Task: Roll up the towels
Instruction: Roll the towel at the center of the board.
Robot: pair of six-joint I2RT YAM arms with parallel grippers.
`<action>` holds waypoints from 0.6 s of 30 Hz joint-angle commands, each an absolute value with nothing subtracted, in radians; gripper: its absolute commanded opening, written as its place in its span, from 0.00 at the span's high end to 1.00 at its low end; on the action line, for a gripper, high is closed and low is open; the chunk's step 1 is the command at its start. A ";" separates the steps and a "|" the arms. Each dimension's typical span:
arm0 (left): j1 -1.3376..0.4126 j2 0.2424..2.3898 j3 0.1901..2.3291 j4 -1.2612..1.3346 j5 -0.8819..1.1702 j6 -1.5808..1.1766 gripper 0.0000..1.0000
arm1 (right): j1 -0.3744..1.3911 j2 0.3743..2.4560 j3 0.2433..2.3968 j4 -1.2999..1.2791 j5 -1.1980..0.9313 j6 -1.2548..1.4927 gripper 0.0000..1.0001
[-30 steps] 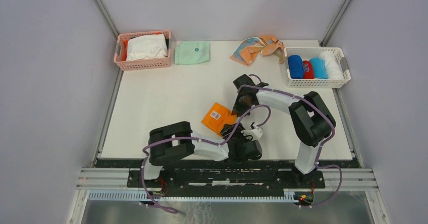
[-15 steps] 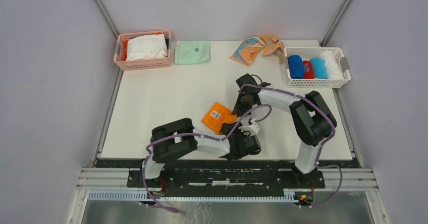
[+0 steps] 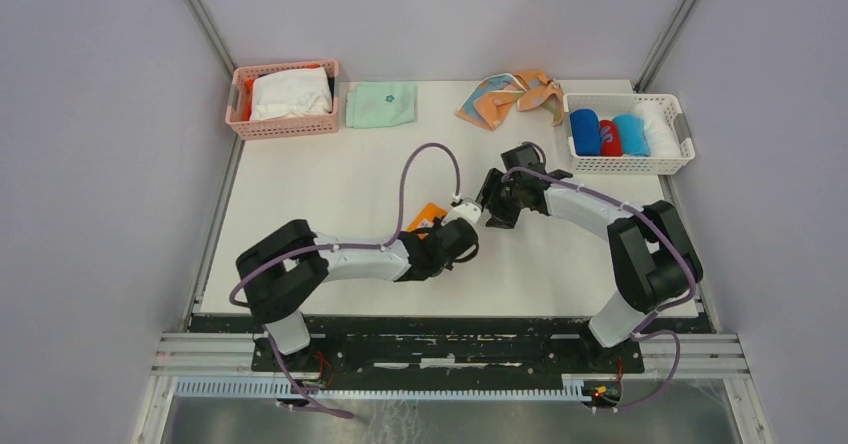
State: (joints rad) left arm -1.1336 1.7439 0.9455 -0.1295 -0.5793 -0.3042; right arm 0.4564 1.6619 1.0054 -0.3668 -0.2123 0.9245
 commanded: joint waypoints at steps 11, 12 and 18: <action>-0.686 1.680 0.675 0.230 0.346 -0.748 0.83 | 0.449 1.649 0.852 0.043 -0.377 1.027 0.27; -0.669 1.691 0.663 0.251 0.373 -0.772 0.83 | 0.456 1.664 0.851 0.068 -0.389 1.033 0.26; -0.609 1.750 0.614 0.342 0.452 -0.868 0.83 | 0.478 1.749 0.860 0.144 -0.392 1.055 0.26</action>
State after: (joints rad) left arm -0.6258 1.6867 0.6746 0.3481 0.3496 -0.7521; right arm 0.4652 1.7073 0.8551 0.0261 -0.3691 1.0267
